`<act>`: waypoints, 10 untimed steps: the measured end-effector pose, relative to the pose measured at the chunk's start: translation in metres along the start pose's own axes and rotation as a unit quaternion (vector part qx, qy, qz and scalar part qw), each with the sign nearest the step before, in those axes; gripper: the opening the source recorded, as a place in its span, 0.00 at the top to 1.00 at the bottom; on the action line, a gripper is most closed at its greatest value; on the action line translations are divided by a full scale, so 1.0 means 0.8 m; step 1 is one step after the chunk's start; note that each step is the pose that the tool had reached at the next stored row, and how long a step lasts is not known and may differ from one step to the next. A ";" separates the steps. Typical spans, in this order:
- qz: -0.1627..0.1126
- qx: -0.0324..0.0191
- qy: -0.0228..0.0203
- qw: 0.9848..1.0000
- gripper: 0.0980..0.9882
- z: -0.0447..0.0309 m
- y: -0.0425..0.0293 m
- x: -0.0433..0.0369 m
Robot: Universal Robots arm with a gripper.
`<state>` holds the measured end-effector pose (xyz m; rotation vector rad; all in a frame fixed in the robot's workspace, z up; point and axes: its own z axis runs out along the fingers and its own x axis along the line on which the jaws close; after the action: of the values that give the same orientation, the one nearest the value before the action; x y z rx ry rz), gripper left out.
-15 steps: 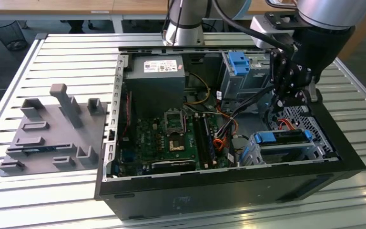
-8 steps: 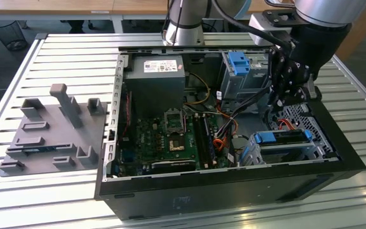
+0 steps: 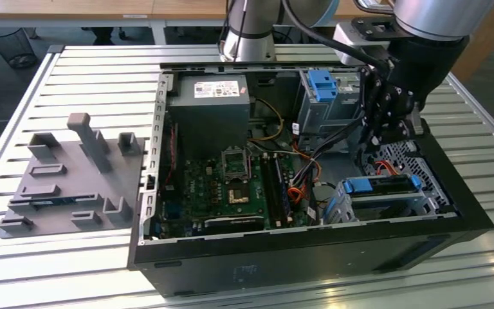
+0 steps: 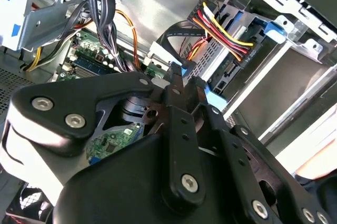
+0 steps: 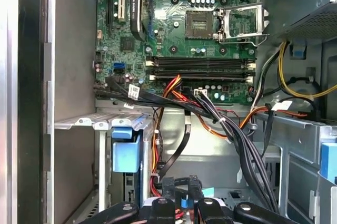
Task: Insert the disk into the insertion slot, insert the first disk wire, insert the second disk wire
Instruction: 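Insert the second disk wire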
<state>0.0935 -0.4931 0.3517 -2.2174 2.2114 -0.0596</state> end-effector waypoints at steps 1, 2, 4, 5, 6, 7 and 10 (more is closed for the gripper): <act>0.000 0.000 0.000 1.000 0.83 0.0008 0.0000 0.000; 0.001 0.000 0.002 1.000 0.83 0.0013 0.0000 -0.001; 0.004 0.000 0.007 1.000 0.83 0.0026 -0.0001 -0.001; 0.005 0.000 0.010 1.000 0.83 0.0035 -0.0002 -0.001; 0.006 0.000 0.012 1.000 0.83 0.0043 -0.0004 -0.002; 0.006 0.000 0.014 1.000 0.83 0.0052 -0.0005 -0.002; 0.009 0.000 0.021 1.000 0.83 0.0075 -0.0012 -0.002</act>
<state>0.0947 -0.4913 0.3457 -2.2169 2.2513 -0.1057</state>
